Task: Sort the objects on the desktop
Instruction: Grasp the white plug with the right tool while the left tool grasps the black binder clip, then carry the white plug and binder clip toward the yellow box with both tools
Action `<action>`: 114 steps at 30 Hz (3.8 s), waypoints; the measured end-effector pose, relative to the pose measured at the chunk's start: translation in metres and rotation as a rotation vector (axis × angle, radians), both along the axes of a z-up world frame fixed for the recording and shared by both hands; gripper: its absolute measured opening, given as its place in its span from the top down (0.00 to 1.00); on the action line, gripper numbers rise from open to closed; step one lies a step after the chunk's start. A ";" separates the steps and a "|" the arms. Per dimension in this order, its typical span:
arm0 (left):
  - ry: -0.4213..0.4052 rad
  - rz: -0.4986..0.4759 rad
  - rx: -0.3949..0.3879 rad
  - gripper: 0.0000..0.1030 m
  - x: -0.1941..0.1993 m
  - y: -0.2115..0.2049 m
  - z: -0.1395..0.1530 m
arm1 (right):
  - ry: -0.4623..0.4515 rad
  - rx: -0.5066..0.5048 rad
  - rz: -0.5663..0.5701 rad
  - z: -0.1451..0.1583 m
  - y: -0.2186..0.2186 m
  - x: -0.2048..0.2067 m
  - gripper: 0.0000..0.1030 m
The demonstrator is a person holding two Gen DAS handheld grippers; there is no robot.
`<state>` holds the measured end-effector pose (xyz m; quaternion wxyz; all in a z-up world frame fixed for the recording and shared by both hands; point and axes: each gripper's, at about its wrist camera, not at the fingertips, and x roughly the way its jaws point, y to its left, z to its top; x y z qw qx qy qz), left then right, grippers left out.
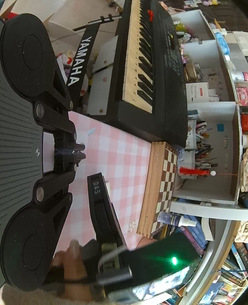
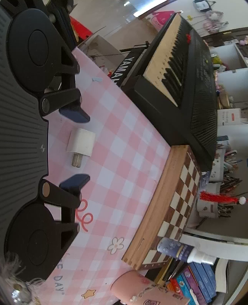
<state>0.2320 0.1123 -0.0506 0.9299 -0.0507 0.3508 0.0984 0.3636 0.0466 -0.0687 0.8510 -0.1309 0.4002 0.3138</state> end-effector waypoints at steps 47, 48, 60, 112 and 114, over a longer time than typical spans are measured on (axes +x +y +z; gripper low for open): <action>-0.134 -0.128 -0.057 0.92 -0.022 -0.024 0.043 | 0.006 0.098 -0.146 0.046 -0.109 -0.069 0.59; -0.141 -0.136 -0.059 0.92 -0.025 -0.025 0.046 | 0.001 0.097 -0.149 0.048 -0.111 -0.073 0.59; -0.205 -0.221 -0.126 0.92 -0.069 -0.022 0.070 | -0.024 0.092 -0.231 0.062 -0.140 -0.144 0.59; -0.264 -0.683 -0.218 0.92 -0.156 -0.133 0.093 | -0.064 0.116 -0.771 0.070 -0.269 -0.343 0.59; -0.264 -0.682 -0.217 0.92 -0.153 -0.139 0.093 | -0.064 0.117 -0.771 0.070 -0.275 -0.339 0.59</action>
